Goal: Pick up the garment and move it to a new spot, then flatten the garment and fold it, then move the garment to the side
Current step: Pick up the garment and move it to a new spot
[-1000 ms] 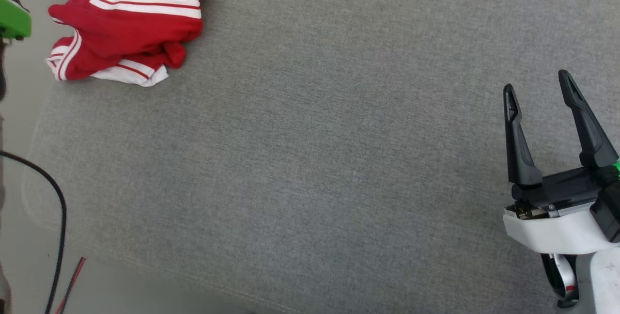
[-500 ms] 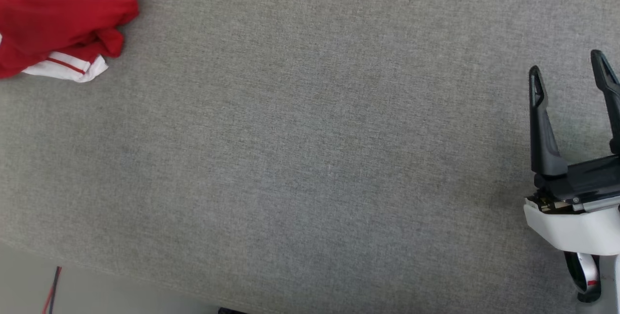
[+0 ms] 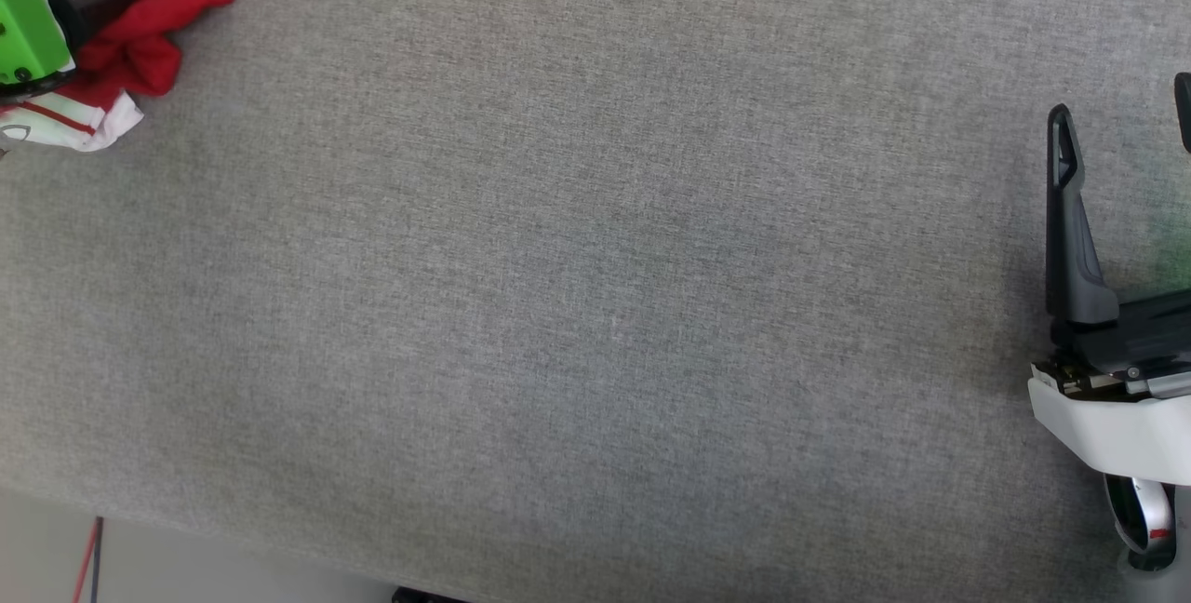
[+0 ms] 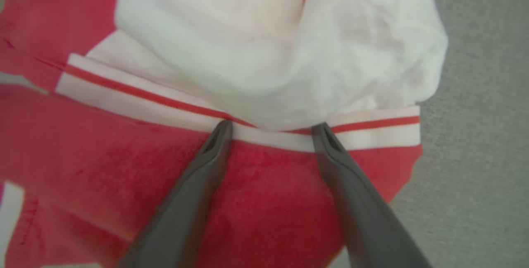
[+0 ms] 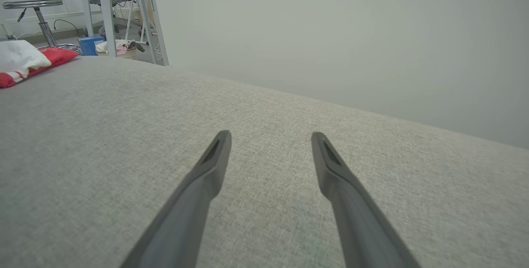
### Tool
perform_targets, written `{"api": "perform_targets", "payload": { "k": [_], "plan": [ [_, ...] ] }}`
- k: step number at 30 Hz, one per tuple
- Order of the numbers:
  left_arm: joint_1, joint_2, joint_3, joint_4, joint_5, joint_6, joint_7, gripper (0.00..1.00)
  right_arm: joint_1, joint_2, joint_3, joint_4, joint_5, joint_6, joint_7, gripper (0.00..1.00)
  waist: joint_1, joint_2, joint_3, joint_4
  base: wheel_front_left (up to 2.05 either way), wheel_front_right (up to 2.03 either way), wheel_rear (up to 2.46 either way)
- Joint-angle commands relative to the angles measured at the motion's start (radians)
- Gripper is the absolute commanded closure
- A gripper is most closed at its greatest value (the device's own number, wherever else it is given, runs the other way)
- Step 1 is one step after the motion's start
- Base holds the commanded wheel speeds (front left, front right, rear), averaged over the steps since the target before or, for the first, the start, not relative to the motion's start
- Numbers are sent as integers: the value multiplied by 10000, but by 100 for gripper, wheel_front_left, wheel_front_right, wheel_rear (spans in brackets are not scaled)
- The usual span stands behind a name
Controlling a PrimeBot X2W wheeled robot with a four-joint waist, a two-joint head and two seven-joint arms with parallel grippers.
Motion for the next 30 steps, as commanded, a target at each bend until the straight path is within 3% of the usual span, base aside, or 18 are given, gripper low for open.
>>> {"api": "perform_targets", "payload": {
  "k": [1, 2, 3, 4, 5, 10, 17, 19, 25, 30],
  "plan": [
    [332, -314, -294, 316, 168, 38, 142, 0, -178, -46, -29, -11, 46, -9, -47, 0, 0, -1, 40, -41, 0, 0, 0],
    [298, -357, -332, 450, 181, -16, 130, 0, -189, -36, -45, 7, 71, -9, -47, 0, 0, -1, 29, -37, 0, 0, 0],
    [265, -381, -382, 570, 198, -88, 148, 14, -194, -24, -57, 24, 100, -9, -47, 0, 0, -1, 4, -32, 0, 0, 0],
    [201, -387, -412, 727, 210, -184, 131, 95, -199, -9, -62, 47, 141, -9, -47, 0, 0, -1, -42, -21, 0, 0, 0],
    [118, -349, -440, 845, 255, -270, 89, 100, -205, -1, -57, 67, 175, -9, -47, 0, 0, -1, -86, -10, 0, 0, 0],
    [-699, 27, -666, 1174, 1024, -678, -1133, 100, -202, -95, 113, 186, 162, -9, -47, 0, 0, -1, -580, 108, 0, 0, 0],
    [-1372, 425, -1336, 933, 1849, -896, -2549, 100, 37, 198, 279, 551, 279, -9, -47, 0, 0, -1, -1869, 127, 0, 0, 0],
    [-1699, 555, -2105, 263, 2042, -911, -2876, 100, 254, 409, 334, 769, 355, -9, -47, 0, 0, -1, -2718, 48, 0, 0, 0],
    [-2445, 983, -3534, -992, 1856, -914, -3298, 100, 521, 747, 263, 982, 493, -9, -47, 0, 0, -1, -3654, -273, 0, 0, 0],
    [-3178, 768, -4634, -1869, 1783, -915, -3705, 100, 664, 968, 165, 1081, 574, -9, -47, 0, 0, -1, -4201, -715, 0, 0, 0]
  ]
}}
